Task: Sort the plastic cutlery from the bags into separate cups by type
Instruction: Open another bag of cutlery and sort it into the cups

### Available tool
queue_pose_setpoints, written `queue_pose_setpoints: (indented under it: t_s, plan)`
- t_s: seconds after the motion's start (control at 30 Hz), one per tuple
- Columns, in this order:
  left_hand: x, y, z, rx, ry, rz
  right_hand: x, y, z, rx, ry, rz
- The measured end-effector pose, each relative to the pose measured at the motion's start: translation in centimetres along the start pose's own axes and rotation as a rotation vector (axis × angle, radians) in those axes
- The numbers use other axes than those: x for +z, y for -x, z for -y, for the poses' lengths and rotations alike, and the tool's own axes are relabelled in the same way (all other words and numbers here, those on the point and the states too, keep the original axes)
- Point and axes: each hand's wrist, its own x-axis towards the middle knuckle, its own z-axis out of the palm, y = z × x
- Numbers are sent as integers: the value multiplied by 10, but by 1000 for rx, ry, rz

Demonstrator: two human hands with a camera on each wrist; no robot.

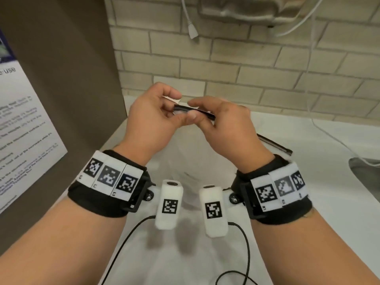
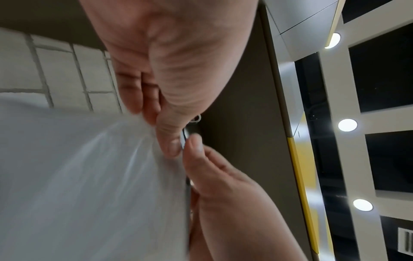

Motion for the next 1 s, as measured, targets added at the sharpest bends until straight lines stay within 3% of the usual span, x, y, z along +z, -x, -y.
queue_pose_setpoints:
  t_s: [0.17,0.33,0.47,0.57,0.67,0.77,0.83,1.0]
  plan:
    - [-7,-3,3,75,-16,-16,4,-10,6,-30,-29,-20]
    - [-29,-21,22,-13,-62,-287,-7,-2,-15,75,64,-31]
    - [-39,-33,29,-124,-158,-430,-17,7,-41,292,138,-81]
    - [-25,-24,18,-125,-480,-276,-19,12,-49,343,-34,-105]
    - [9,-7,-6,171,-604,-51,-22,10,-43,332,-171,-104]
    - [40,3,-20,291,-556,170,-25,9,-36,368,-409,-214]
    - [51,3,-23,289,-493,195,-28,9,-36,395,-493,-275]
    - [50,-2,-21,283,-413,69,-29,15,-42,410,-447,-235]
